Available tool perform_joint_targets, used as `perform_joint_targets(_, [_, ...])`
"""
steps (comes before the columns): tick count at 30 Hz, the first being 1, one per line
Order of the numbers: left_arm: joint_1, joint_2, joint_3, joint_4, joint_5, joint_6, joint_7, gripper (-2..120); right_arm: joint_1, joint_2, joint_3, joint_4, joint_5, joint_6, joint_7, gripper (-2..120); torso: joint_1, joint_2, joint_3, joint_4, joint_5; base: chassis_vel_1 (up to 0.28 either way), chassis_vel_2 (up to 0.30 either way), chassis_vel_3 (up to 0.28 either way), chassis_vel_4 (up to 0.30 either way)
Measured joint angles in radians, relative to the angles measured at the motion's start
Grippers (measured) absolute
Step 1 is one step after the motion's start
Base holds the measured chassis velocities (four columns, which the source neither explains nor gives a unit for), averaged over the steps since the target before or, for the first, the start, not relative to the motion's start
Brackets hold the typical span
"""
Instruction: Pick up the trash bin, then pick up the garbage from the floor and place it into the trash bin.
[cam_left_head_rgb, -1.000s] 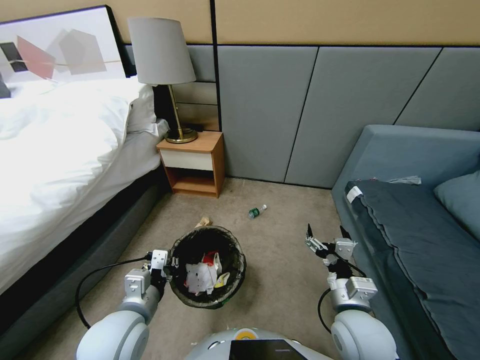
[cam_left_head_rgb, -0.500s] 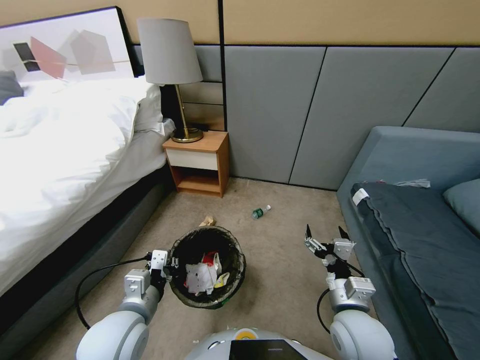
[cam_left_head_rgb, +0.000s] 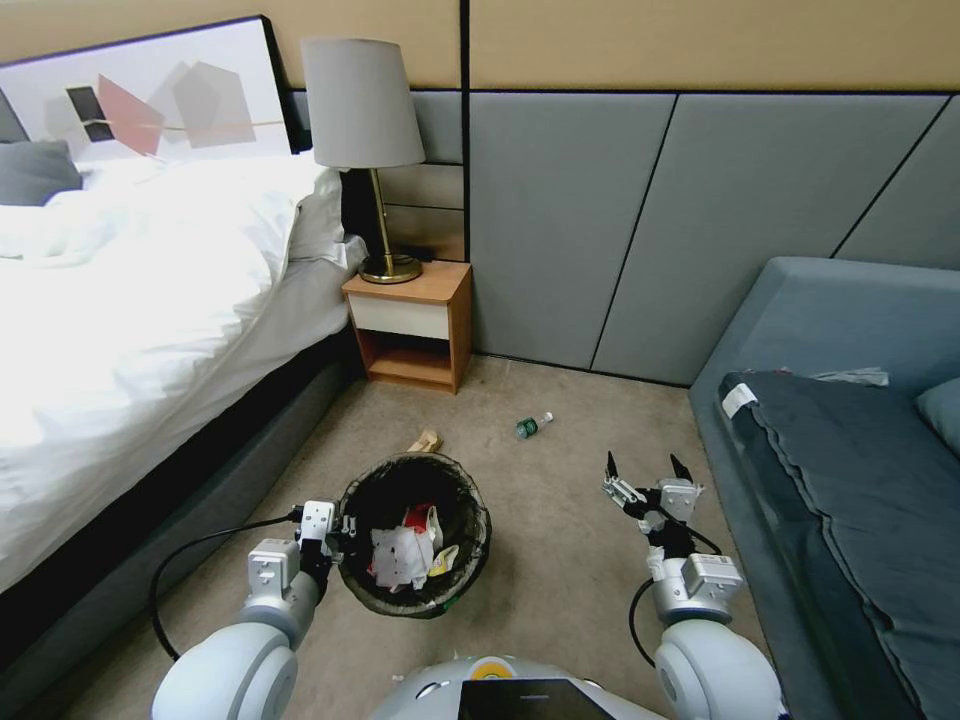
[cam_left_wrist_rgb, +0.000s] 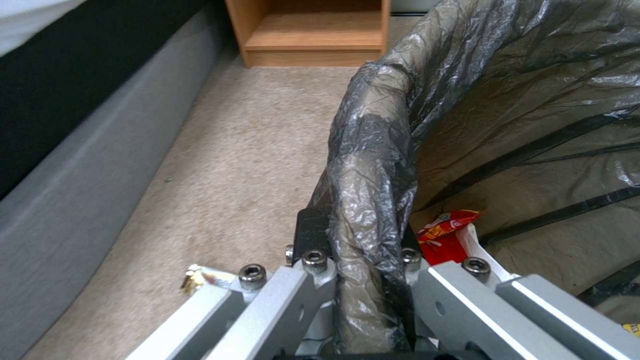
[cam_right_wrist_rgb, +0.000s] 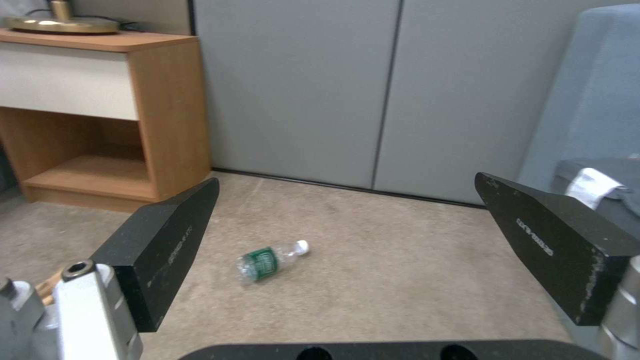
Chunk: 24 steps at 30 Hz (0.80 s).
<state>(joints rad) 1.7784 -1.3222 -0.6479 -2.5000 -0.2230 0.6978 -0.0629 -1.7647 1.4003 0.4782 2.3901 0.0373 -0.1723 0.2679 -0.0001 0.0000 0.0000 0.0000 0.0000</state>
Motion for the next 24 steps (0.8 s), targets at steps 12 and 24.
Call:
perform_joint_targets(12, [0.002, -0.007, 0.001, 0.0, 0.0, 0.001, -0.001, 1, 0.007, -0.007, -0.003, -0.002, 0.003, -0.009, 0.002, 100, 0.0, 0.0, 0.0, 0.0, 0.0, 0.0, 0.0, 0.0, 0.0])
perform_joint_targets(24, [-0.001, -0.006, 0.0, 0.0, 0.0, 0.002, -0.002, 1, 0.016, -0.005, -0.001, -0.002, 0.011, -0.018, 0.007, 100, 0.0, 0.0, 0.0, 0.0, 0.0, 0.0, 0.0, 0.0, 0.0])
